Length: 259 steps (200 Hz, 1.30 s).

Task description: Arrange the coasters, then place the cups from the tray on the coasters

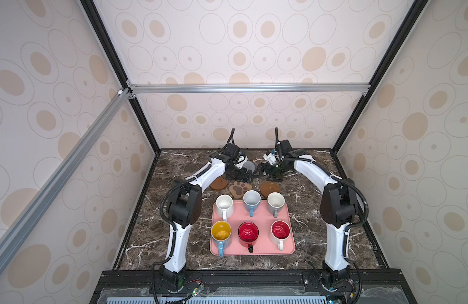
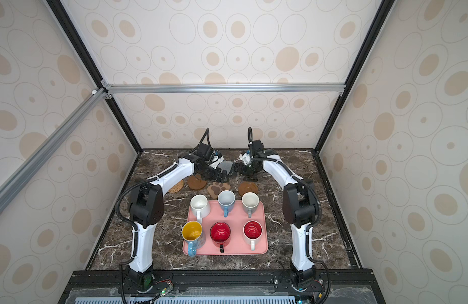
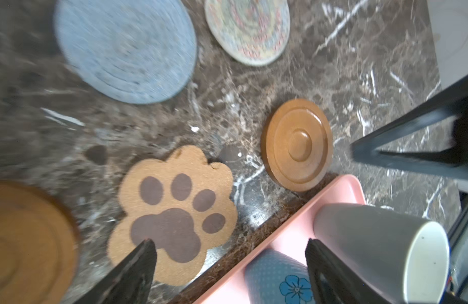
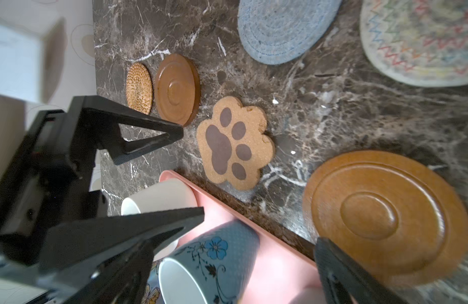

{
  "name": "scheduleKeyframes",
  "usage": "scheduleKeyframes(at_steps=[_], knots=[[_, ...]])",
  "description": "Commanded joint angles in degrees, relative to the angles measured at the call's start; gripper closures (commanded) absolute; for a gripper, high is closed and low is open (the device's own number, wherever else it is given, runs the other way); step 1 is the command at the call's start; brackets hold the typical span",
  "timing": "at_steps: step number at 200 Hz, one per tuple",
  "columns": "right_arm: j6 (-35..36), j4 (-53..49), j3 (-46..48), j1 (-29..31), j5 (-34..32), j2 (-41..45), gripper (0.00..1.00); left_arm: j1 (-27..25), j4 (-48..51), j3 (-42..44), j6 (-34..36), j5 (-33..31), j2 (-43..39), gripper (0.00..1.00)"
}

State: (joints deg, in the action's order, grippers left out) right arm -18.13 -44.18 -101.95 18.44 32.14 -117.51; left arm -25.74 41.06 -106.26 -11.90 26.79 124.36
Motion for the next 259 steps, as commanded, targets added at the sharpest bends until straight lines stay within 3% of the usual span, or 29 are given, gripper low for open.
scheduleKeyframes(at_steps=[1,136,259], knots=[[1.5,-1.5,2.6,-1.3,-1.4,2.9,0.00,-0.3,4.3,-2.9,3.6,3.9,2.1,0.11],[2.3,-1.4,9.8,-5.0,-2.5,8.0,0.00,-0.5,9.8,-6.2,5.8,10.4,7.6,0.18],[2.1,-1.3,10.4,-5.0,-2.9,7.9,0.00,0.6,10.1,-5.2,3.7,7.9,9.1,0.55]])
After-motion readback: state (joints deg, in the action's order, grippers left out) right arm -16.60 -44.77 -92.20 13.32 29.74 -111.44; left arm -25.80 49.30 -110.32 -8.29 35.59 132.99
